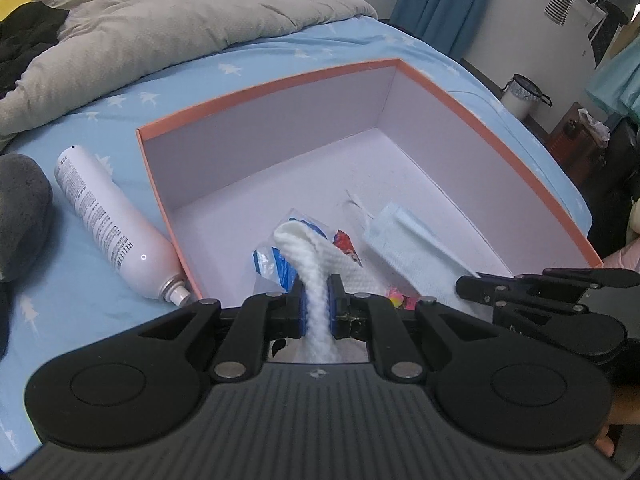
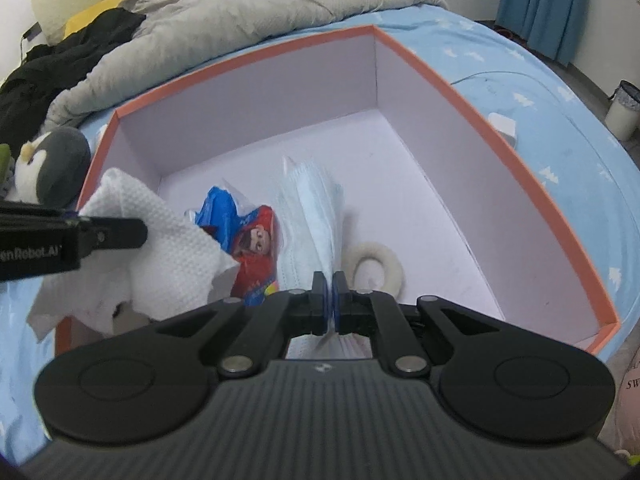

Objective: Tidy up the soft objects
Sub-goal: 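Open the left gripper over the box while the right releases the mask inside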

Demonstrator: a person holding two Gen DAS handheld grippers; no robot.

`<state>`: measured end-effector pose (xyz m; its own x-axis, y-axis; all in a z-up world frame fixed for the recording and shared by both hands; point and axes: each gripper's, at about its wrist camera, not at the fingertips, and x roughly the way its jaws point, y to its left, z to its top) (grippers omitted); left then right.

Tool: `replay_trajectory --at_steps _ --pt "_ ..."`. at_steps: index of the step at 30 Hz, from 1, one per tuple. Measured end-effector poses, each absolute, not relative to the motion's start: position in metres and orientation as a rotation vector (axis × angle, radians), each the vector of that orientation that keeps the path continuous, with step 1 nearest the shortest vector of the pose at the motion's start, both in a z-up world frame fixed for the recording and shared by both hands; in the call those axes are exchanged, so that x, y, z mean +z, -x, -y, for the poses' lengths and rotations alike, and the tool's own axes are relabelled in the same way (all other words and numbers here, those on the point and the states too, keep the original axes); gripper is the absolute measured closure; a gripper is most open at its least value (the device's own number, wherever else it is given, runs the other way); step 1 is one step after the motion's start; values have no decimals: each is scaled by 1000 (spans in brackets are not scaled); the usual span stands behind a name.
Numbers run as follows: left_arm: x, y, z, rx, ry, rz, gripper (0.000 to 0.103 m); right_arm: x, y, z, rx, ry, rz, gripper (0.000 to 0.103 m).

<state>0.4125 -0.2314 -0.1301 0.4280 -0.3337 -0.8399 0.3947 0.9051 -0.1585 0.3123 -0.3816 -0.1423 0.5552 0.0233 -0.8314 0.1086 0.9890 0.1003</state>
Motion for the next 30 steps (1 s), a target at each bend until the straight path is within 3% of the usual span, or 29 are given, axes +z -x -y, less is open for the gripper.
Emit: replay_trajectory --at_steps 1,4,6,8,10,12,30 --pt "-130 -411 232 -454 -65 -1036 89 -143 -312 382 -48 -148 -983 95" --pt "-132 -408 227 -438 -40 -1041 49 -144 -308 382 -47 -171 -988 95" --pt "-133 -404 224 -440 -39 -1035 49 -146 -306 380 -54 -161 -990 93" --pt "-130 -399 225 -442 -71 -1022 48 -147 -303 378 -63 -149 -992 86" --pt "-126 -394 224 -442 -86 -1006 44 -144 -299 378 -58 -158 -979 56" --pt "-119 -391 221 -442 -76 -993 44 -140 -296 377 -65 -155 -961 45" --pt "6 -302 169 -476 53 -757 44 -16 -208 360 14 -181 -599 45"
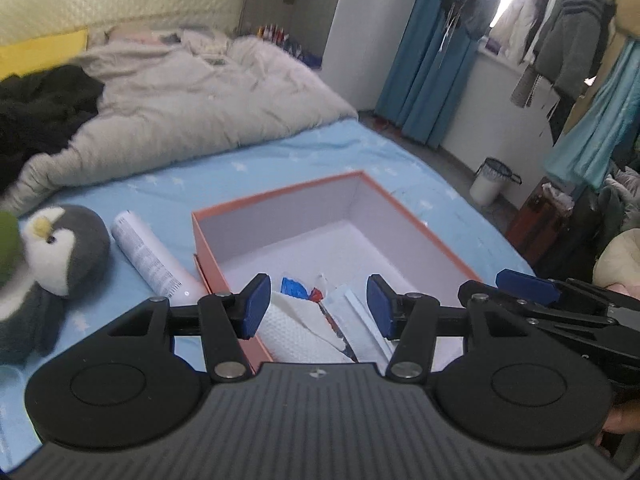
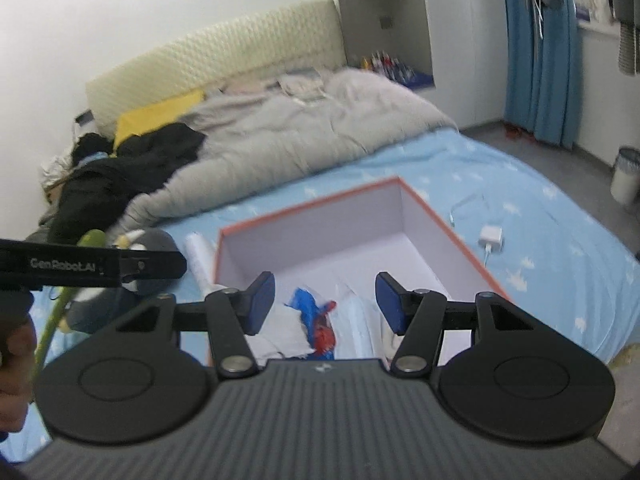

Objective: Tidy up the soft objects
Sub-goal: 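Open the left gripper over the box while the right releases the mask inside, then withdraw both tools up and away from the pink box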

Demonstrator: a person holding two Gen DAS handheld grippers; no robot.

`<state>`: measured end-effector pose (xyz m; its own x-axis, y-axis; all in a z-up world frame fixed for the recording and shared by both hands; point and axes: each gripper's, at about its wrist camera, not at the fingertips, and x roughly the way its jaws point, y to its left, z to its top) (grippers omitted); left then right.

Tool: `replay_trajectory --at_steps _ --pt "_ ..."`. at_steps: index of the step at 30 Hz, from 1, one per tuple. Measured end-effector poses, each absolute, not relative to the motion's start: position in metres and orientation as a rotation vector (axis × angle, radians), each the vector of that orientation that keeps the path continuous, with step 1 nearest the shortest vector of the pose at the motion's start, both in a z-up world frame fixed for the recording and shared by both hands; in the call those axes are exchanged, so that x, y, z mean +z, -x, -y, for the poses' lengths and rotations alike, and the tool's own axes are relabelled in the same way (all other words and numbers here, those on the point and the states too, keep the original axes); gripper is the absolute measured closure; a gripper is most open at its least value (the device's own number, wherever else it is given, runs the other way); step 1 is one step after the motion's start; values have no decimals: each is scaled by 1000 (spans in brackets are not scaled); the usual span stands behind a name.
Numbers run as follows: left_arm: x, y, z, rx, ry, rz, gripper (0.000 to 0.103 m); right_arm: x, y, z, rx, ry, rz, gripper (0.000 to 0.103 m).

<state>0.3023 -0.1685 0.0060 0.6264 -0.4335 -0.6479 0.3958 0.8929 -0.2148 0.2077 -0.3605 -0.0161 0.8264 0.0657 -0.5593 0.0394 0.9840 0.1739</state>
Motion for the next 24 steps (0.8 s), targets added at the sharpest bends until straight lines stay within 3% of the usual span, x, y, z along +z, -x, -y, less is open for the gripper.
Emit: replay_trajectory --at_steps 24 --pt "62 -139 114 -429 74 -557 44 21 -83 334 40 -218 -494 44"
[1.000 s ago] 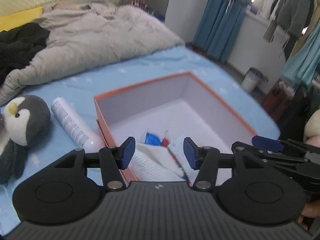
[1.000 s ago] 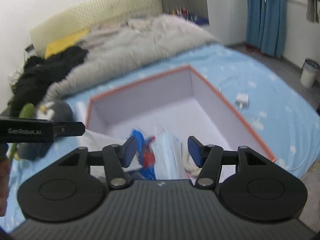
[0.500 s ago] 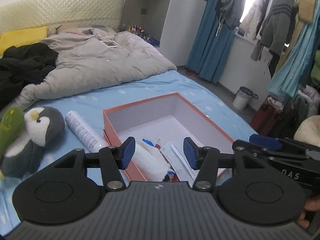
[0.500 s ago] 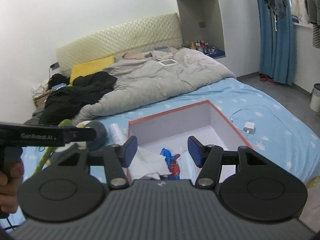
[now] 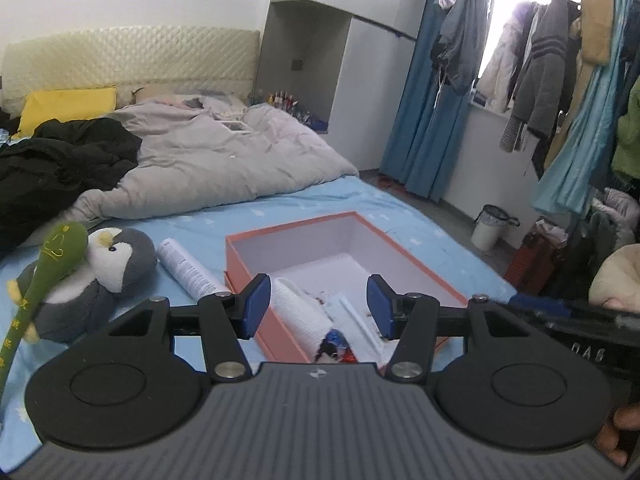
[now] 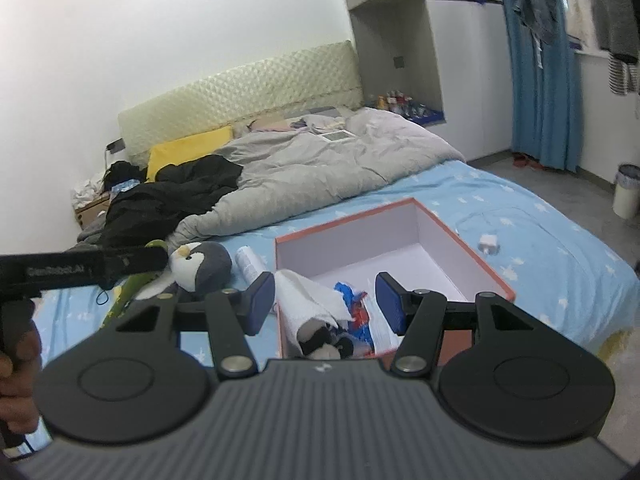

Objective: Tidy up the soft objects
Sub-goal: 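Withdraw both tools up and away from the pink box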

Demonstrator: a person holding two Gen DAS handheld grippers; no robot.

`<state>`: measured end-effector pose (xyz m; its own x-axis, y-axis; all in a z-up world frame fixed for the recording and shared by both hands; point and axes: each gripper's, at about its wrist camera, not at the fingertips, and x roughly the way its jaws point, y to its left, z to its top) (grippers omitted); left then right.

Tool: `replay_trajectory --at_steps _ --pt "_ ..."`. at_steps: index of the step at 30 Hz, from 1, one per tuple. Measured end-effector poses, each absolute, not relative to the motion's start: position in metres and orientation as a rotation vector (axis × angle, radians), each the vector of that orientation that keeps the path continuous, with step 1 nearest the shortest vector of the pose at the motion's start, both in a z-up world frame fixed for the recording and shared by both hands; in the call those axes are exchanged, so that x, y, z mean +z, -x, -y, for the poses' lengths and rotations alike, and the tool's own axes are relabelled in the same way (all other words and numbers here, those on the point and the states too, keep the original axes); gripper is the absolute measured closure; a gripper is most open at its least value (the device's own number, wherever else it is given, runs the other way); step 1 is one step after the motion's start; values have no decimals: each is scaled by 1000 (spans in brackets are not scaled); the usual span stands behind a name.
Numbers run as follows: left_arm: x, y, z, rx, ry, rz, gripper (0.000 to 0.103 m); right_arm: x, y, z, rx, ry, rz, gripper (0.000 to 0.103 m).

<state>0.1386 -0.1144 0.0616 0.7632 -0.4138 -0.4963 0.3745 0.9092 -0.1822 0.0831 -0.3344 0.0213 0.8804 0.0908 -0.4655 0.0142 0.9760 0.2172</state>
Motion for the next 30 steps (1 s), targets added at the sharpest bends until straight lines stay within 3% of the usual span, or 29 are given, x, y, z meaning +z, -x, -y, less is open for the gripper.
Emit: replay_trajectory --at_steps 30 --pt "37 -77 128 -452 45 -609 44 6 -30 320 23 -197 -538 44"
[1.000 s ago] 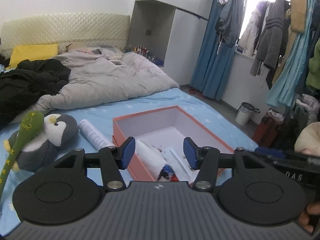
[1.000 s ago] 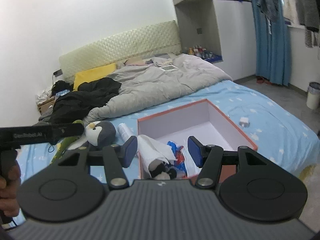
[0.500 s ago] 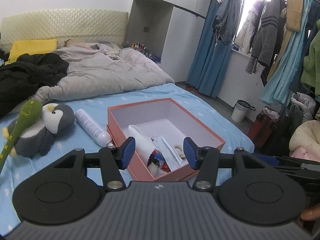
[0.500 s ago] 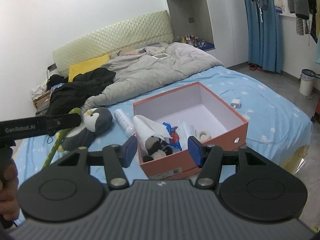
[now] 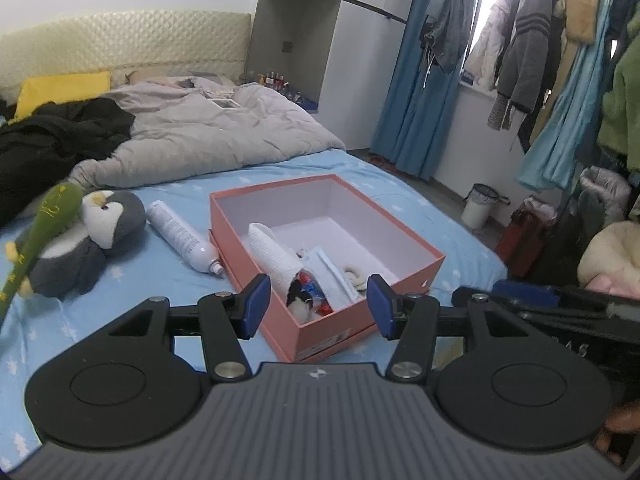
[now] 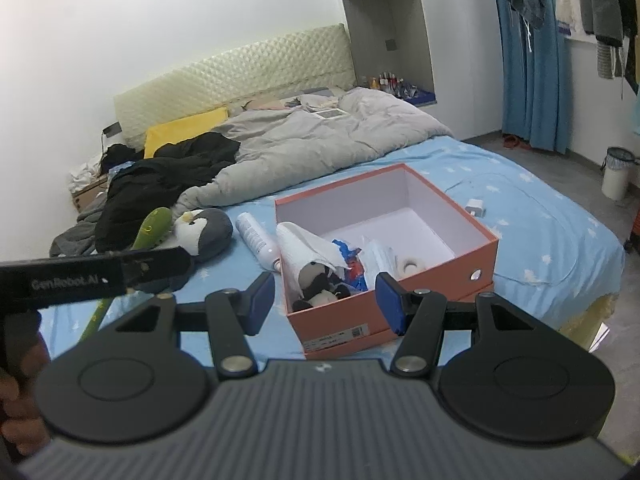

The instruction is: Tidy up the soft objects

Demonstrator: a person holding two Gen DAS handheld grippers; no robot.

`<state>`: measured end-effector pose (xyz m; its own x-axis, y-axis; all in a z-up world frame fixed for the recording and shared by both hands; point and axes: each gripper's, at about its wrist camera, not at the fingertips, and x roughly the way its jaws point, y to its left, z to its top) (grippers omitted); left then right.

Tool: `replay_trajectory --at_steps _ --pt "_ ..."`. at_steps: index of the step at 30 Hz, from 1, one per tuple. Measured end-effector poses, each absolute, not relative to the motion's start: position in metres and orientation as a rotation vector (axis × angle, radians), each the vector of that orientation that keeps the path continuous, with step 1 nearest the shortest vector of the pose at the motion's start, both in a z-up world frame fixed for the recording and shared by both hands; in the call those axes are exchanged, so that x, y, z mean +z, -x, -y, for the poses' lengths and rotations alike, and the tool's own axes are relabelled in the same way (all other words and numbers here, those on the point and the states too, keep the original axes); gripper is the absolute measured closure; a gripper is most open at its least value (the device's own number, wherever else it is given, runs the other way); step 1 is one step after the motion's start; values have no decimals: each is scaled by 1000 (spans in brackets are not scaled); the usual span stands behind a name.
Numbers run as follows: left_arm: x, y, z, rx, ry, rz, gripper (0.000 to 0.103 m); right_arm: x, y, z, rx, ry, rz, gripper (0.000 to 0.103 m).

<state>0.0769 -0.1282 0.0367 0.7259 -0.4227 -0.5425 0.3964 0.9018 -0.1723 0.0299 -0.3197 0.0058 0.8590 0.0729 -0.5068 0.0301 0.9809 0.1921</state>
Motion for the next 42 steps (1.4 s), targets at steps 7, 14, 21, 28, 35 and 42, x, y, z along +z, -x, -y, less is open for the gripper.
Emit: replay_trajectory --at_steps 7,14,21,28,35,42 --pt "28 -73 121 -451 64 -621 44 -1 -21 319 -6 -203 -542 44" --pt "24 -75 119 -441 70 -628 44 -5 -20 320 -15 -197 -548 44" --pt "23 -78 117 -446 83 -629 25 -6 -18 323 -38 -188 -545 43" --pt "22 -79 118 -450 76 -637 2 -6 -18 325 -83 -166 -523 0" --pt "20 -81 116 -418 74 -652 0 -9 -20 326 -105 -164 -526 0" --pt "21 -82 114 -399 74 -664 0 -12 -21 326 -101 -177 -543 0"
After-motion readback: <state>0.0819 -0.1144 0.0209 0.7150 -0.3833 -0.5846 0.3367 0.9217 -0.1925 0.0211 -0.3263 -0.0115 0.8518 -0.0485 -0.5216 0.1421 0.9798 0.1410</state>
